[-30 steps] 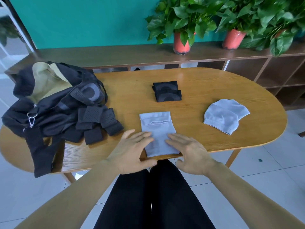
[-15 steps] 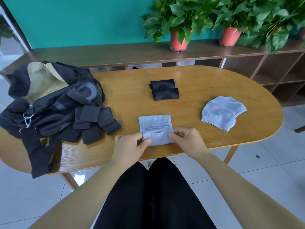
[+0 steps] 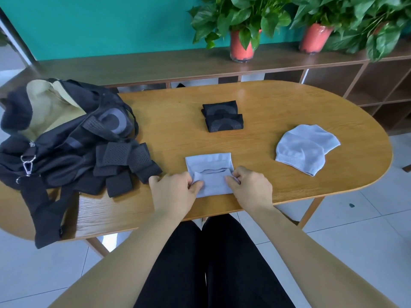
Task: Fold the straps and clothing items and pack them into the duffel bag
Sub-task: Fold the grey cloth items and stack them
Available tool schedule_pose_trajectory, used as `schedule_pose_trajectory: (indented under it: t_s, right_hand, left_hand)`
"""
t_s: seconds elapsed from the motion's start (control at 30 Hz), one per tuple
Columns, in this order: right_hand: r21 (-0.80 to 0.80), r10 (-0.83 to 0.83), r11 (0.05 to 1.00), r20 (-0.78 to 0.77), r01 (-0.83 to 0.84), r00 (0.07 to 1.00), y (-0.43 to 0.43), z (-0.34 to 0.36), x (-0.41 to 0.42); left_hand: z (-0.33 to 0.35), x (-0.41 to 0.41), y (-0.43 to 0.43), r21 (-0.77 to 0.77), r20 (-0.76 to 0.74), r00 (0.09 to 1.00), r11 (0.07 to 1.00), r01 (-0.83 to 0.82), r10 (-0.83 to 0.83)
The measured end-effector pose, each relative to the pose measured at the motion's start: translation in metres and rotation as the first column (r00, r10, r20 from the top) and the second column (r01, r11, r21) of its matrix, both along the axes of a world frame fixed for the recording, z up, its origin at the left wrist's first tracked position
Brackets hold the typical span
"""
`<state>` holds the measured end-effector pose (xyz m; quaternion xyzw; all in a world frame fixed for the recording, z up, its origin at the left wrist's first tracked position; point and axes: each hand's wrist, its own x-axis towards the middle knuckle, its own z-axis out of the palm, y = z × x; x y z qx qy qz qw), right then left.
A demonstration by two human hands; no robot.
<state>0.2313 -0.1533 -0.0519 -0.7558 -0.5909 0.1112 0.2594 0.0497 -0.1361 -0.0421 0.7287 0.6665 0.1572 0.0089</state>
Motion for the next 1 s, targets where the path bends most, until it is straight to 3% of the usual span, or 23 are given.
schedule_pose_trajectory:
  t_s: [0.1,0.2,0.27,0.33,0.4,0.47,0.53,0.67,1.0]
  right_hand:
    - [0.074,0.008,0.997,0.088,-0.015,0.996,-0.001,-0.006,-0.001]
    - [0.184,0.009,0.982,0.118,-0.031,0.993,-0.004,-0.011,-0.003]
    - [0.218,0.020,0.975,0.071,-0.035,0.997,-0.006,-0.011,-0.004]
    - [0.301,0.031,0.953,0.056,-0.046,0.998,-0.009,-0.011,-0.003]
    - [0.389,0.044,0.915,0.172,-0.109,0.984,-0.014,-0.007,-0.004]
    - [0.307,0.176,0.906,0.355,-0.293,0.918,-0.018,-0.005,-0.009]
    - [0.082,0.393,0.881,0.419,-0.466,0.818,-0.021,-0.006,-0.015]
    - [-0.234,0.524,0.851,0.364,-0.469,0.770,-0.019,-0.010,-0.011]
    - [-0.245,0.561,0.827,0.417,-0.506,0.715,-0.031,-0.011,0.024]
  left_hand:
    - [-0.004,-0.002,0.000,0.136,-0.054,0.996,0.988,0.072,-0.065]
    - [-0.008,0.000,-0.001,0.252,-0.088,0.949,0.914,0.317,-0.304]
    - [-0.010,0.002,-0.004,0.204,-0.194,0.866,0.844,0.496,-0.461]
    - [-0.011,0.002,-0.009,0.105,-0.250,0.809,0.815,0.569,-0.532]
    - [-0.012,0.001,-0.013,-0.001,-0.251,0.785,0.811,0.585,-0.566]
    - [-0.012,0.001,-0.016,-0.066,-0.244,0.773,0.805,0.589,-0.586]
    - [-0.012,0.002,-0.018,-0.099,-0.246,0.777,0.812,0.575,-0.580]
    - [-0.019,-0.002,-0.018,-0.132,-0.279,0.805,0.851,0.508,-0.523]
    - [-0.020,-0.021,-0.016,-0.136,-0.309,0.766,0.824,0.550,-0.563]
